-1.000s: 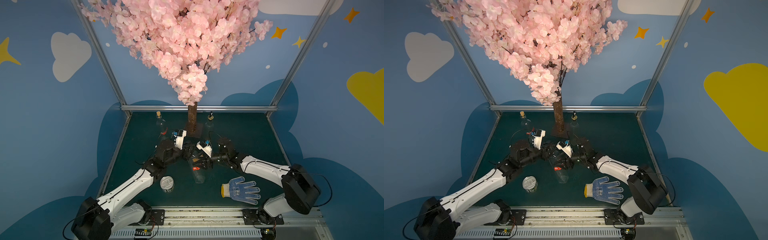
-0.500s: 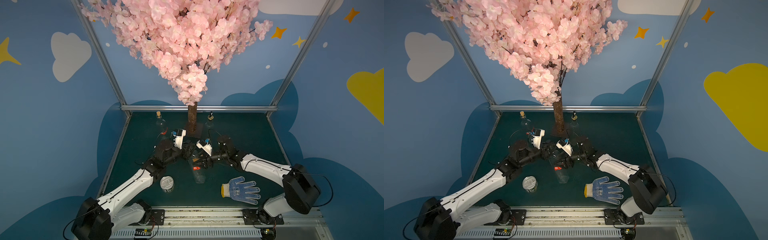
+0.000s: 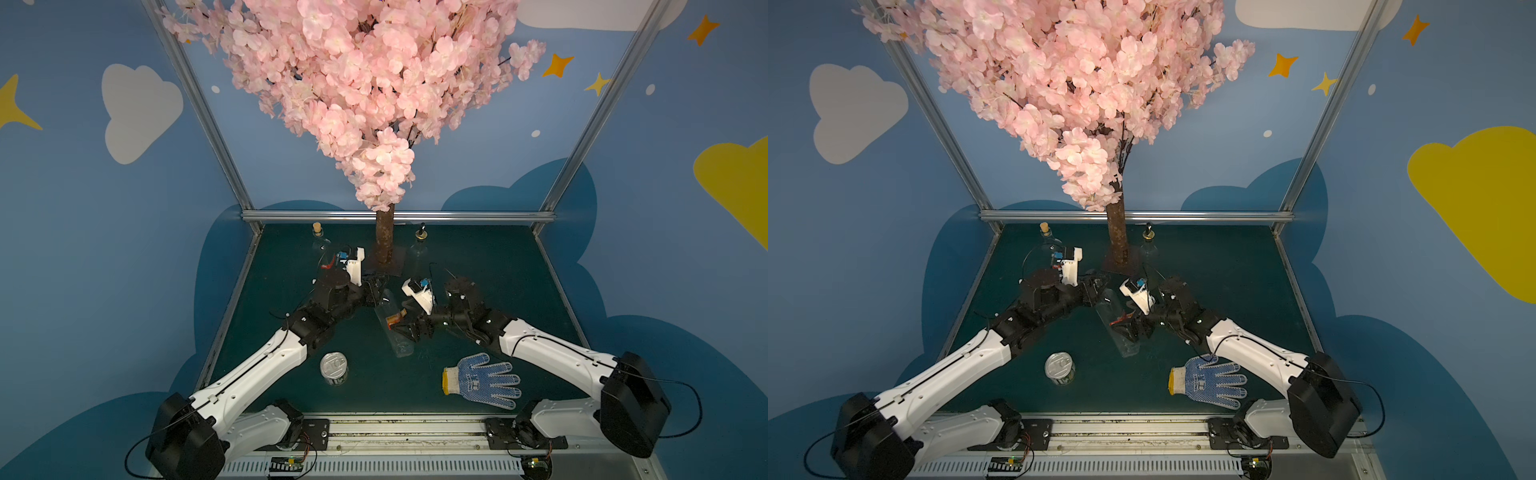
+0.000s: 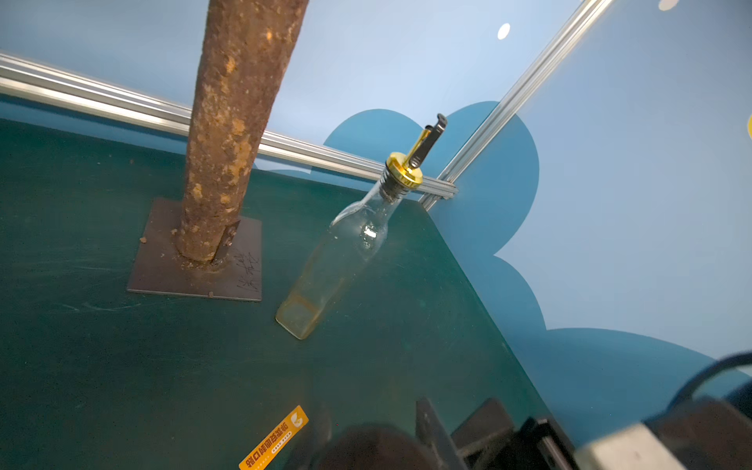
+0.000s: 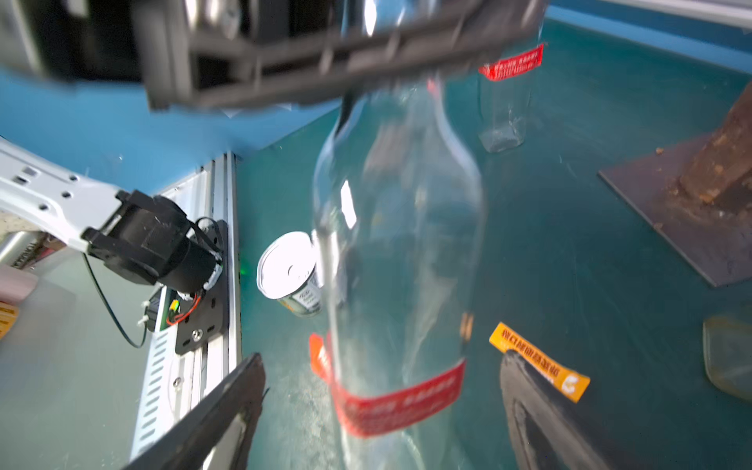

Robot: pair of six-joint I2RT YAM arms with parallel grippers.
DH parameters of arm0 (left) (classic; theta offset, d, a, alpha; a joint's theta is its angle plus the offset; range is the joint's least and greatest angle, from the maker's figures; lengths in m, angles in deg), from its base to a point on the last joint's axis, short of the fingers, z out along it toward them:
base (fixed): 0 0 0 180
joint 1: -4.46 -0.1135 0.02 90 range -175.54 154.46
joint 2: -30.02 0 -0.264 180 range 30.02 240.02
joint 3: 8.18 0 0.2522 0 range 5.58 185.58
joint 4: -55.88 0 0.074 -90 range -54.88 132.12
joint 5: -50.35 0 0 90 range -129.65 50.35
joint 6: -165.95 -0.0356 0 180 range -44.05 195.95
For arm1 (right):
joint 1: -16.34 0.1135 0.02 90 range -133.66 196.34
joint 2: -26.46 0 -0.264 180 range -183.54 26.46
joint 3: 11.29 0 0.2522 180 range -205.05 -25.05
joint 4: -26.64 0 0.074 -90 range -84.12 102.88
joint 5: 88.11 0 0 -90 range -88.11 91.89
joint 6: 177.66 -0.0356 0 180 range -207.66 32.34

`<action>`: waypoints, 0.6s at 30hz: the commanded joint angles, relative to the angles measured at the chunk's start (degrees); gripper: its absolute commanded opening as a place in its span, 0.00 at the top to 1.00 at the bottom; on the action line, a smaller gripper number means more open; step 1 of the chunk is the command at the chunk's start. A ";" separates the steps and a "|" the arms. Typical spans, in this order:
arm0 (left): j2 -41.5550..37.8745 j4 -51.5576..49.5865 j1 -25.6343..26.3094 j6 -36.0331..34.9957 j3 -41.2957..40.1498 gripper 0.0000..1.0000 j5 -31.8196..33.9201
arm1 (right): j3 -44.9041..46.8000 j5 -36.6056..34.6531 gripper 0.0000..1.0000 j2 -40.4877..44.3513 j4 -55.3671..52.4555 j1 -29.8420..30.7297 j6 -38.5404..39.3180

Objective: Remove the label from the bottle
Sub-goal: Adjust the bottle.

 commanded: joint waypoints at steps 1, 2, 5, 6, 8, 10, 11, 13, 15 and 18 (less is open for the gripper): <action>0.01 0.56 0.39 4.87 1.95 0.98 3.91 | 2.80 -7.78 0.10 1.80 -2.09 1.86 0.44; 0.05 0.56 0.45 5.66 1.98 0.98 4.75 | 3.61 -9.09 0.10 2.01 -1.47 2.35 0.65; 0.02 0.39 0.99 7.08 2.25 0.98 6.91 | 4.66 -13.44 0.11 1.71 -0.58 4.03 1.47; 0.07 0.32 1.15 7.44 2.43 0.98 7.40 | 5.00 -14.89 0.10 1.52 -0.02 4.58 1.86; 0.13 0.21 1.42 8.35 2.76 0.98 8.34 | 5.43 -17.95 0.11 0.83 1.42 5.71 2.42; 0.35 0.26 1.70 9.12 3.09 0.98 8.86 | 5.76 -21.85 0.10 -0.23 3.09 7.09 2.97; 0.54 0.21 1.91 9.50 3.31 0.98 9.17 | 6.22 -23.85 0.10 -0.79 4.66 7.52 3.27; 0.80 0.21 2.18 10.07 3.48 0.98 9.76 | 6.49 -27.02 0.10 -1.85 6.60 8.35 3.54; 0.92 0.22 2.32 11.08 3.49 0.98 10.03 | 7.13 -29.83 0.10 -2.72 9.52 9.15 4.10; 1.17 0.29 2.40 12.27 3.50 0.98 10.33 | 7.50 -34.17 0.11 -4.56 12.27 9.73 4.67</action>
